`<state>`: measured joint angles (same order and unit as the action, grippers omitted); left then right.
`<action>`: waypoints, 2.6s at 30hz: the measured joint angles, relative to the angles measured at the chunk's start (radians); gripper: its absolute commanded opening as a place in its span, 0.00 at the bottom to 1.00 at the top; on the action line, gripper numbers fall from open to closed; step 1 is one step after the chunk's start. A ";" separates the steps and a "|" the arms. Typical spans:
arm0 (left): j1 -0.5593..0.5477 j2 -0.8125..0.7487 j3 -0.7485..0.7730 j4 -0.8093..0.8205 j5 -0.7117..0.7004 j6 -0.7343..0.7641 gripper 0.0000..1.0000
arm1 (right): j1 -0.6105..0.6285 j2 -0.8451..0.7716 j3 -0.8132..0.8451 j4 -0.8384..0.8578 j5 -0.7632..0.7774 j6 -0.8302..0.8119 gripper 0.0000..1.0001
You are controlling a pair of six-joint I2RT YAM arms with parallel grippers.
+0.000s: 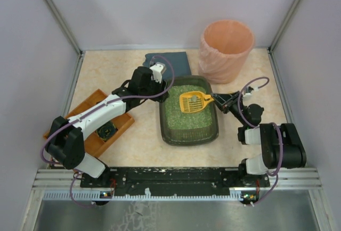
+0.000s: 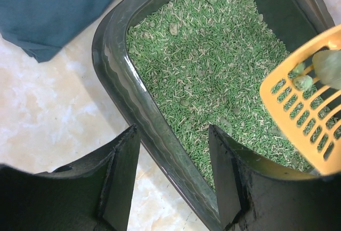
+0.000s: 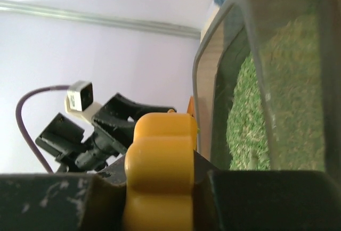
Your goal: Clean the litter box
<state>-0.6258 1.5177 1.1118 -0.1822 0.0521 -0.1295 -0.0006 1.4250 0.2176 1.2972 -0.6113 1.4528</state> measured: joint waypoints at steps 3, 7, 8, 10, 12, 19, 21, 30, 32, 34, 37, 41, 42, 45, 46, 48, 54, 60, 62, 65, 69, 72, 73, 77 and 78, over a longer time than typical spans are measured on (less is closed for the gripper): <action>0.000 0.000 0.000 0.002 0.001 0.000 0.60 | 0.034 0.026 0.019 0.005 -0.004 0.007 0.00; 0.000 0.000 0.000 0.002 0.000 0.000 0.60 | 0.045 0.029 0.020 0.000 -0.006 0.012 0.00; 0.000 0.000 0.000 0.002 -0.001 0.000 0.61 | 0.045 0.028 0.020 -0.004 -0.004 0.011 0.00; 0.000 0.000 0.000 0.002 -0.003 0.000 0.61 | 0.045 0.026 0.023 -0.015 -0.003 0.011 0.00; 0.000 0.000 0.000 0.002 -0.003 0.000 0.62 | 0.045 0.012 0.037 -0.052 -0.004 0.009 0.00; 0.000 0.000 0.000 0.002 -0.016 0.003 0.64 | 0.045 -0.140 0.156 -0.307 0.004 -0.050 0.00; 0.000 0.000 0.000 0.002 -0.019 0.003 0.65 | 0.044 -0.183 0.220 -0.412 0.014 -0.082 0.00; 0.000 0.000 0.000 0.002 -0.028 0.004 0.66 | -0.024 -0.221 0.560 -0.715 0.072 -0.149 0.00; 0.000 0.000 0.000 0.002 -0.029 0.004 0.66 | -0.048 -0.211 0.618 -0.756 0.110 -0.146 0.00; 0.000 0.000 0.000 0.002 -0.031 0.005 0.66 | -0.064 -0.192 0.685 -0.816 0.162 -0.158 0.00; 0.000 0.000 0.000 0.002 -0.034 0.008 0.66 | -0.074 -0.161 0.794 -0.906 0.268 -0.210 0.00; 0.000 0.000 0.000 0.002 -0.037 0.014 0.66 | -0.075 -0.133 0.900 -0.963 0.407 -0.290 0.00; 0.000 0.000 0.000 0.002 -0.038 0.014 0.66 | -0.075 -0.125 0.924 -0.974 0.439 -0.311 0.00; 0.000 0.000 0.000 0.002 -0.040 0.015 0.66 | -0.079 -0.097 0.988 -1.001 0.533 -0.376 0.00; 0.000 0.000 0.000 0.002 -0.040 0.015 0.66 | -0.081 -0.089 1.000 -1.007 0.555 -0.393 0.00; 0.000 0.000 0.000 0.002 -0.041 0.015 0.66 | -0.084 -0.068 1.030 -1.020 0.603 -0.437 0.00; 0.000 0.000 0.000 0.001 -0.042 0.019 0.66 | -0.088 0.020 1.111 -1.061 0.679 -0.593 0.00; 0.000 0.000 0.000 -0.002 -0.044 0.022 0.66 | -0.082 0.139 1.232 -1.131 0.634 -0.826 0.00; 0.000 0.000 0.000 -0.002 -0.044 0.022 0.66 | -0.067 0.178 1.286 -1.168 0.626 -0.928 0.00; 0.000 0.000 0.000 -0.003 -0.044 0.022 0.66 | -0.010 0.206 1.332 -1.218 0.650 -1.098 0.00; 0.000 0.000 0.000 -0.003 -0.045 0.022 0.66 | 0.077 0.225 1.383 -1.264 0.699 -1.281 0.00; 0.000 0.000 0.000 -0.004 -0.045 0.022 0.66 | 0.110 0.229 1.402 -1.271 0.723 -1.365 0.00; 0.000 0.000 0.000 -0.004 -0.045 0.022 0.66 | 0.112 0.229 1.402 -1.271 0.732 -1.388 0.00; 0.000 0.000 0.000 -0.005 -0.045 0.022 0.66 | 0.118 0.229 1.403 -1.279 0.768 -1.458 0.00; 0.000 0.000 0.000 -0.005 -0.045 0.022 0.66 | 0.119 0.229 1.404 -1.280 0.768 -1.465 0.00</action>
<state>-0.6258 1.5177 1.1118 -0.1867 0.0067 -0.1074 0.1188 1.6539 1.6218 0.0170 0.1570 -0.0120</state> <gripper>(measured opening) 0.660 0.173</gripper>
